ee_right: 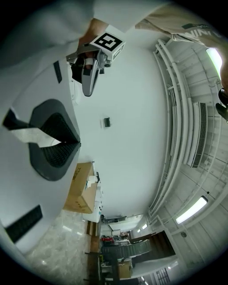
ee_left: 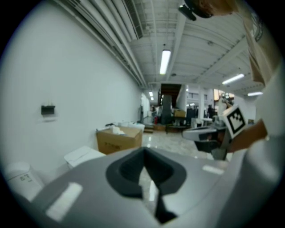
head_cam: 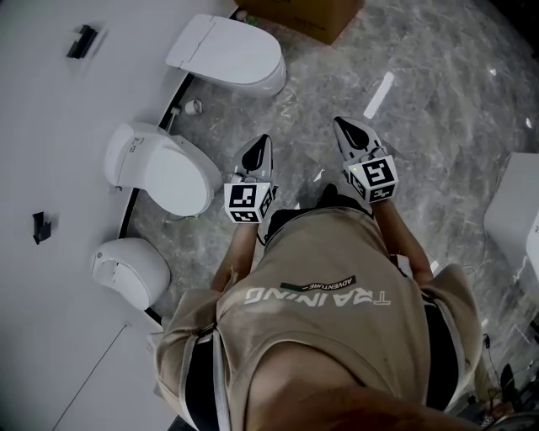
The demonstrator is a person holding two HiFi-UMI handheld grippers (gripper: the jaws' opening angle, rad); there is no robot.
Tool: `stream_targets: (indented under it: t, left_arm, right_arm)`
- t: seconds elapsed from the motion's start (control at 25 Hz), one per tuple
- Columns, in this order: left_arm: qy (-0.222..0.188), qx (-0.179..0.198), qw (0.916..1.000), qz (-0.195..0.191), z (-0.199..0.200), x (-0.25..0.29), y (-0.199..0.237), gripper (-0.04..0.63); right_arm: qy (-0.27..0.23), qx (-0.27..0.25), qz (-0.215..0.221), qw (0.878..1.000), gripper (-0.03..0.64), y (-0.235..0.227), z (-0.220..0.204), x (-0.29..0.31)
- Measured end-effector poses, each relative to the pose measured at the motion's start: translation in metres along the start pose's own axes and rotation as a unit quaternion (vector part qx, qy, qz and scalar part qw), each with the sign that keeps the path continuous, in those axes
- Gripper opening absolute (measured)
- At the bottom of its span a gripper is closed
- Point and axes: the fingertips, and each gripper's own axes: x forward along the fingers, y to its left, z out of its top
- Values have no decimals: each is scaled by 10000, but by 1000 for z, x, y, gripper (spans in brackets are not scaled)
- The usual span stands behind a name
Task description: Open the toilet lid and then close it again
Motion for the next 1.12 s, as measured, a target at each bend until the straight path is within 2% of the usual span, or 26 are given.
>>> stream_targets:
  t: [0.16,0.36,0.56,0.72,0.88,1.0,1.12]
  left_arm:
    - [101,-236,9997,3,0,20,5,5]
    - [256,-245,9994,13,1,38,20,5]
    - [423,-258,9988,-36,-7,65,57,5]
    - [280,-250,9992,-163,4,108,76,5]
    - [16,-244,9994,-243,33,137,107,5]
    - [-5,-185,9992,-342,43,158,135,5]
    - [31,-198,9990,-390,43,174,160,5]
  right_arm:
    - [4,-63,137,9999,9,-10,7,22]
    - [201,95,138,9997,9,-22,-6,47]
    - [221,158,85,9996,9,-25,-2,81]
    - [323,133,-93,9993,9,-48,3,108]
    - [191,-103,-63,9997,9,-56,36,146]
    - [72,-253,-72,9996,9,-64,60,185]
    - [91,-255,-112,9996,9,-69,67,216]
